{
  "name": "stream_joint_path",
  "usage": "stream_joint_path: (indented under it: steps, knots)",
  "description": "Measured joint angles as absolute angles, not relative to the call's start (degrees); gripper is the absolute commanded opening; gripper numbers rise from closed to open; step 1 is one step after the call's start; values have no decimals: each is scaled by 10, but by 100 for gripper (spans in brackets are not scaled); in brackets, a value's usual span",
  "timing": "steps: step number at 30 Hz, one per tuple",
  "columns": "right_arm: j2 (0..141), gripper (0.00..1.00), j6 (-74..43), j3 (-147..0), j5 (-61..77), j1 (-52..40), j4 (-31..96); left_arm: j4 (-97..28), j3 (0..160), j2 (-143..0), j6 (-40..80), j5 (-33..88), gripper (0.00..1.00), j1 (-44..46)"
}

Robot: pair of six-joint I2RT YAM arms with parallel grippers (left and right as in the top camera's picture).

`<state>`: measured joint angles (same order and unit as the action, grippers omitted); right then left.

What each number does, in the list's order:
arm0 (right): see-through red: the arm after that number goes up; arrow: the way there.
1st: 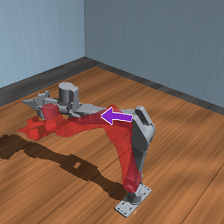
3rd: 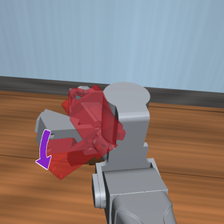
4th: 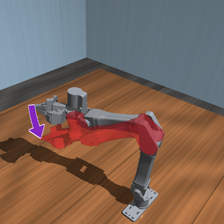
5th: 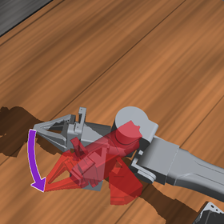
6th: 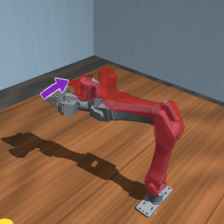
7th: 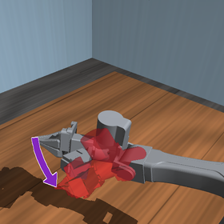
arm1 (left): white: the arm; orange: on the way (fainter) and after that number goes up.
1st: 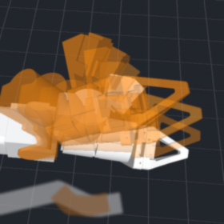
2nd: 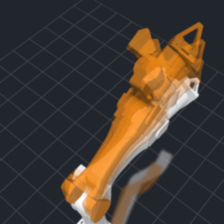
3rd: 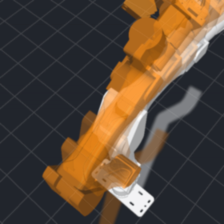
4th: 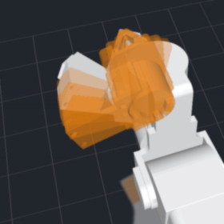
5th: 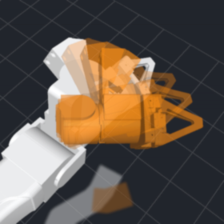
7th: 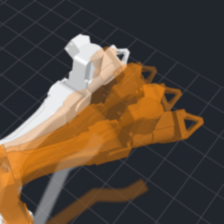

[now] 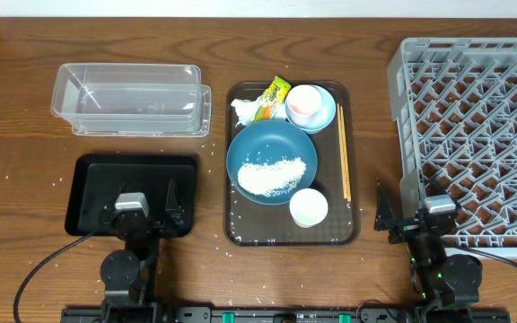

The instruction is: Sort waste into correct bins and load items into the dishwasher rack

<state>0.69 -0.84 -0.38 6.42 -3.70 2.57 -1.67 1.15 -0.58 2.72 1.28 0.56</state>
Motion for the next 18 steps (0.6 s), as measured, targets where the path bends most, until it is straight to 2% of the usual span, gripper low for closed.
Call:
stream_joint_path:
  steps: [9, 18]
  knots:
    - [7, 99, -155, -4, 192, -37, -119, -18, 12, -6, 27, 11, 98, 6]
    - [7, 99, -302, -4, 220, -37, -312, -19, 13, -6, 27, 11, 98, 6]
